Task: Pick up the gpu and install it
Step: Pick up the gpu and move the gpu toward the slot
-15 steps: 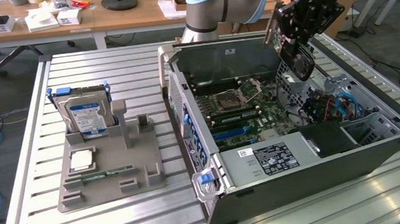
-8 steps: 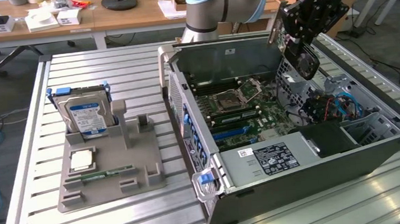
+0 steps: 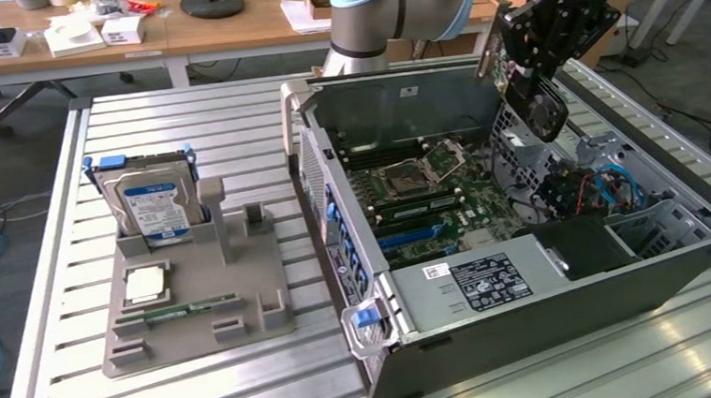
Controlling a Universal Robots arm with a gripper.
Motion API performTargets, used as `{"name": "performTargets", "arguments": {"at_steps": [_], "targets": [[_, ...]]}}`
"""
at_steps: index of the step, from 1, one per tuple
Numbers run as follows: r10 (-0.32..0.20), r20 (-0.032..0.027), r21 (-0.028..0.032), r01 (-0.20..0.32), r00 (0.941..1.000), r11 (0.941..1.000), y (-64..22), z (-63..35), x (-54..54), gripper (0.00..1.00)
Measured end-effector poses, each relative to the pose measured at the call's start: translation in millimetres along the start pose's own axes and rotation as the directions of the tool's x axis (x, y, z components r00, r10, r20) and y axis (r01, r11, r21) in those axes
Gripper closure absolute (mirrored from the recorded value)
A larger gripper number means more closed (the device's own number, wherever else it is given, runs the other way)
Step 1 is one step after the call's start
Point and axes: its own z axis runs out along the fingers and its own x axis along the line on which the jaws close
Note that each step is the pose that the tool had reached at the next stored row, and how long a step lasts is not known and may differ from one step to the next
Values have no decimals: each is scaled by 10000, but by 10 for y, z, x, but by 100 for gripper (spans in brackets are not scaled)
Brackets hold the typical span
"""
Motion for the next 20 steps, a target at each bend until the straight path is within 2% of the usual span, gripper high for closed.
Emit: {"name": "performTargets", "arguments": {"at_steps": [4,13,20], "targets": [[0,0,1,0,10000,10000,-1,7,0,74],[0,0,0,0,10000,10000,-6,159,6,74],[0,-1,-1,0,10000,10000,-5,167,-28,74]]}}
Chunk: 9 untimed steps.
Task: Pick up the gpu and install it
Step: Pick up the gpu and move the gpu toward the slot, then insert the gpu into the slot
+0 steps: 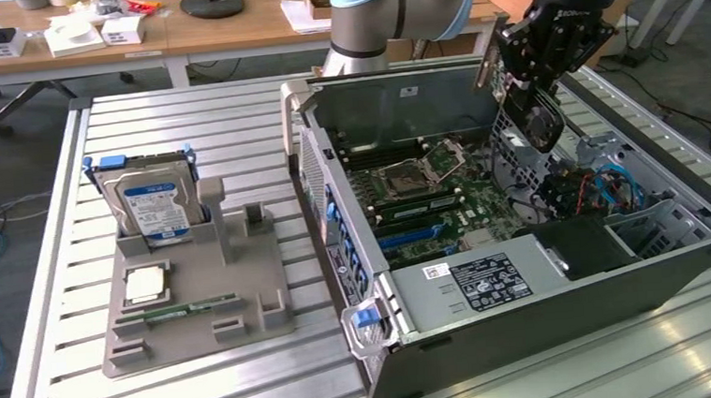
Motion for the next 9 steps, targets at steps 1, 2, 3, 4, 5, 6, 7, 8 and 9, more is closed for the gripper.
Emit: {"name": "performTargets", "arguments": {"at_steps": [1,2,3,4,5,6,7,8,9], "targets": [[0,1,0,0,10000,10000,0,0,0,74],[0,1,0,0,10000,10000,0,0,0,74],[0,1,0,0,10000,10000,0,0,0,74],[0,1,0,0,10000,10000,0,0,0,74],[0,0,0,0,10000,10000,0,0,0,74],[0,1,0,0,10000,10000,0,0,0,74],[0,1,0,0,10000,10000,0,0,0,74],[0,0,0,0,10000,10000,0,0,0,74],[0,0,0,0,10000,10000,0,0,0,74]]}}
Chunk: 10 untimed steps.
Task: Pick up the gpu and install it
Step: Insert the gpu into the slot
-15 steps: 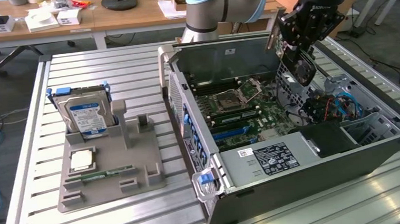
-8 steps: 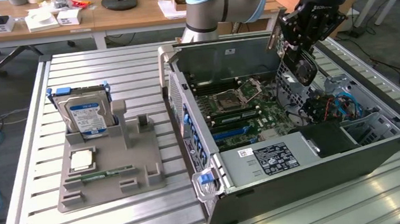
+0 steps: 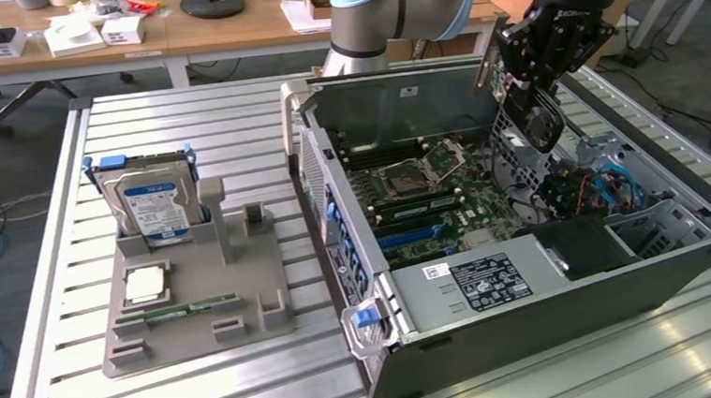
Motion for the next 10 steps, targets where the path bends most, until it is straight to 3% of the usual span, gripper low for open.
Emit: {"name": "performTargets", "arguments": {"at_steps": [6,10], "targets": [[-58,-2,-2,58,10000,10000,0,0,0,74],[-448,-17,-9,448,9990,9990,0,0,3,74]]}}
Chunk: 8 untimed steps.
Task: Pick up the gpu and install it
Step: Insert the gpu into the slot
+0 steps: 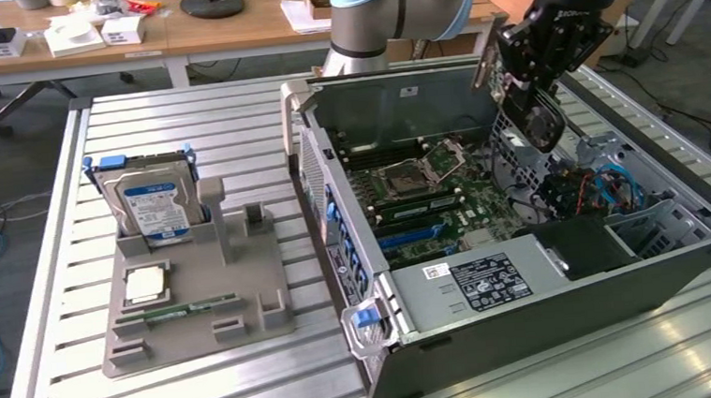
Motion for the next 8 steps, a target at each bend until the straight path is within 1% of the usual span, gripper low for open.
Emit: {"name": "performTargets", "arguments": {"at_steps": [4,8], "targets": [[-561,-23,16,561,9984,9984,0,0,7,74],[-1148,-49,56,1149,9934,9934,0,1,11,74]]}}
